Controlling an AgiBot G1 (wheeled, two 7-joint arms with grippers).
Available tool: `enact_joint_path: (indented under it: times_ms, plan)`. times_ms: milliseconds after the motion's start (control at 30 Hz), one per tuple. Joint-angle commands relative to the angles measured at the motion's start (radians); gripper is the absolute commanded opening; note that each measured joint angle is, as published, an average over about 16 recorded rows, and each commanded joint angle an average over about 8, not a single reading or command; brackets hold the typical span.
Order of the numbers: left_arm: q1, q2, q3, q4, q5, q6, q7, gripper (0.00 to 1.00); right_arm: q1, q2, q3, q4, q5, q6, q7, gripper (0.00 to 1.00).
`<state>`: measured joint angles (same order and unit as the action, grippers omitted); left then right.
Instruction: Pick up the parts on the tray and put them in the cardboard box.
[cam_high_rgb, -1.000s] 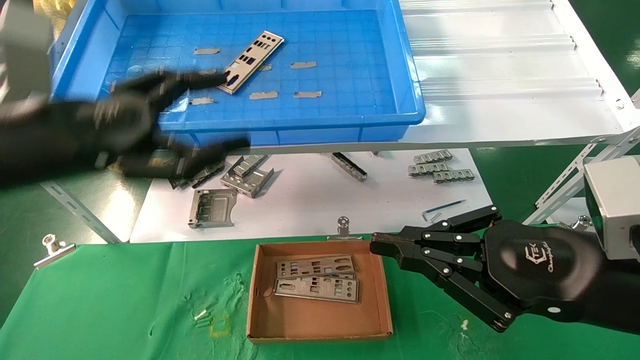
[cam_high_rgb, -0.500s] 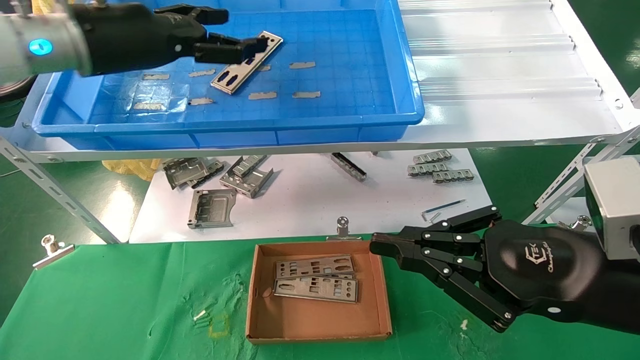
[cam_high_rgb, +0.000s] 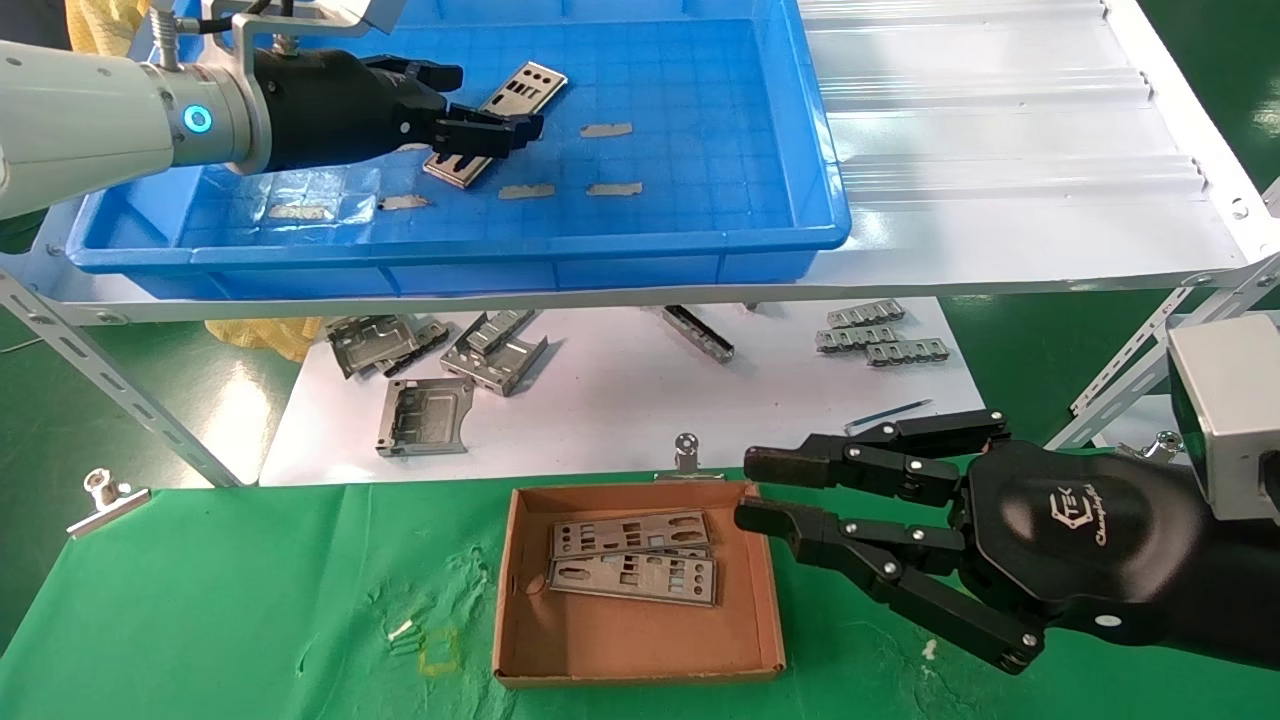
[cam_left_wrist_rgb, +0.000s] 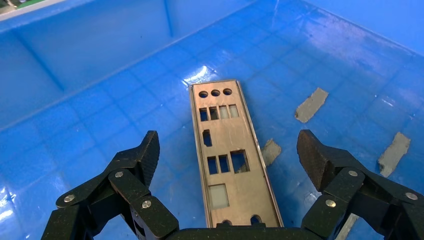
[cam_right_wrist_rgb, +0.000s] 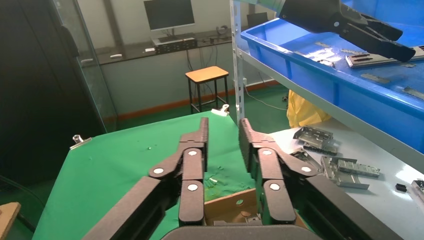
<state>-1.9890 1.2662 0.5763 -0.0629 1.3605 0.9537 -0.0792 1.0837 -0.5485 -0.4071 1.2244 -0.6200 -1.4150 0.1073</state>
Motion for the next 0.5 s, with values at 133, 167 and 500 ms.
enact_joint_path:
  times_ms: [133,167,500]
  plan:
    - [-0.006,0.012,0.000,0.025,0.001,-0.010,0.012,0.45,0.000,0.000,0.000,0.000,0.000,0.000,0.000,1.00]
    - [-0.006,0.013,0.000,0.027,0.001,-0.011,0.014,0.32,0.000,0.000,0.000,0.000,0.000,0.000,0.000,1.00]
    - [-0.009,0.026,-0.006,0.045,-0.008,-0.014,0.025,0.00,0.000,0.000,0.000,0.000,0.000,0.000,0.000,1.00]
